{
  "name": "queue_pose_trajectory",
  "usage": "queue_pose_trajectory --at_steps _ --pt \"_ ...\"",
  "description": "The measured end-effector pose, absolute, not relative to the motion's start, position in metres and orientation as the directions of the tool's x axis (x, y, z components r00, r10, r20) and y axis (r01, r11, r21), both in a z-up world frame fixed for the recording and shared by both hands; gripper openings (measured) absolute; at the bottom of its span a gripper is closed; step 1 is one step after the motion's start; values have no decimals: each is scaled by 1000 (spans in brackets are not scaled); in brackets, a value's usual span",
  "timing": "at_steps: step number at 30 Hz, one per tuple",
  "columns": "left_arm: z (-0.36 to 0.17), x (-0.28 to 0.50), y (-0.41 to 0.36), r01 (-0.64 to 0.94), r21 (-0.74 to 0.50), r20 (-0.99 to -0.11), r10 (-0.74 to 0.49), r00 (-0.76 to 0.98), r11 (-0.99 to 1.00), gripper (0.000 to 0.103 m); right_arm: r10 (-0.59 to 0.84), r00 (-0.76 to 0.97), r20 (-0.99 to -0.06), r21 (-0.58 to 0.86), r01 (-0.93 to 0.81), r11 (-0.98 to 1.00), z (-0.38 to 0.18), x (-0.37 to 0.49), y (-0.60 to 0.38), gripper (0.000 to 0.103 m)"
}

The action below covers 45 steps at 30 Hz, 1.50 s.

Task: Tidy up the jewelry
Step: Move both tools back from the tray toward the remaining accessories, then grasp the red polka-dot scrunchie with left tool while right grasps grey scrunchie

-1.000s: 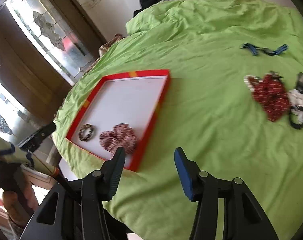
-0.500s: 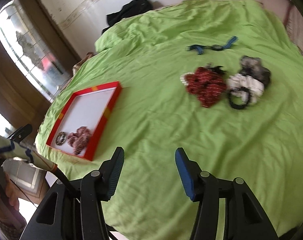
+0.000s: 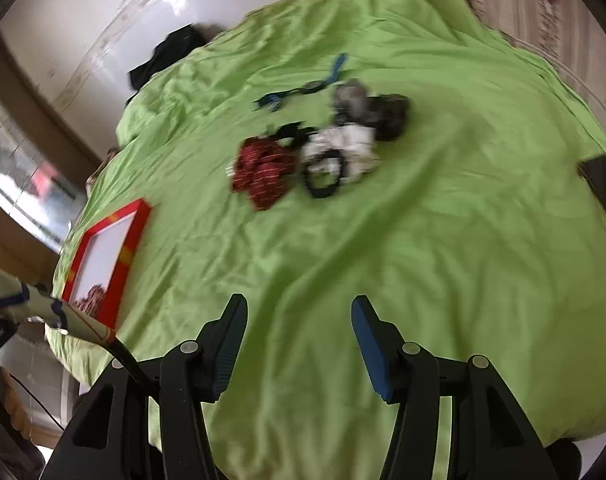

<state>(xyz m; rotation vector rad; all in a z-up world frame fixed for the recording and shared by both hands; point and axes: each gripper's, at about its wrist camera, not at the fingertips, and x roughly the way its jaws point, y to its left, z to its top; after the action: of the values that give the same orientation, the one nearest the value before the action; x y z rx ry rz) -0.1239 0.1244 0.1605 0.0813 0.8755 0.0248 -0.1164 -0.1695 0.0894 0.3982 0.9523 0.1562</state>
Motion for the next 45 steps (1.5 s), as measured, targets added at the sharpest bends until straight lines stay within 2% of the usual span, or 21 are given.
queue_pose_trajectory --at_steps 12,17,23,32,33,34,35,36,40,45 --pt "122 -34 56 153 -60 -819 -136 557 986 58 242 609 -755 383 110 917 79 -76 -218 59" --pt "98 19 25 191 -120 -837 -203 509 974 58 192 650 -736 338 107 935 94 -32 -227 69" --pt "77 63 -7 241 -144 -835 -249 491 960 58 160 665 -729 266 59 962 103 29 -223 71" --pt "49 94 -32 293 -170 -845 -292 448 941 58 138 634 -761 209 38 977 82 80 -219 71" --pt "47 94 -35 298 -166 -848 -291 444 940 50 133 633 -762 199 34 979 80 82 -217 69" --pt "45 94 -37 306 -163 -850 -291 438 938 39 127 631 -765 187 29 982 79 84 -216 53" --pt "41 94 -41 313 -150 -862 -279 424 938 11 126 628 -768 183 27 983 77 85 -215 40" --pt "39 94 -43 314 -148 -866 -276 417 938 2 134 615 -777 187 22 982 75 88 -214 21" --pt "54 81 -39 314 -170 -840 -303 450 934 1 133 632 -764 199 34 979 83 81 -215 15" --pt "93 54 -23 323 -227 -793 -367 486 919 1 129 678 -724 228 58 972 116 61 -220 14"
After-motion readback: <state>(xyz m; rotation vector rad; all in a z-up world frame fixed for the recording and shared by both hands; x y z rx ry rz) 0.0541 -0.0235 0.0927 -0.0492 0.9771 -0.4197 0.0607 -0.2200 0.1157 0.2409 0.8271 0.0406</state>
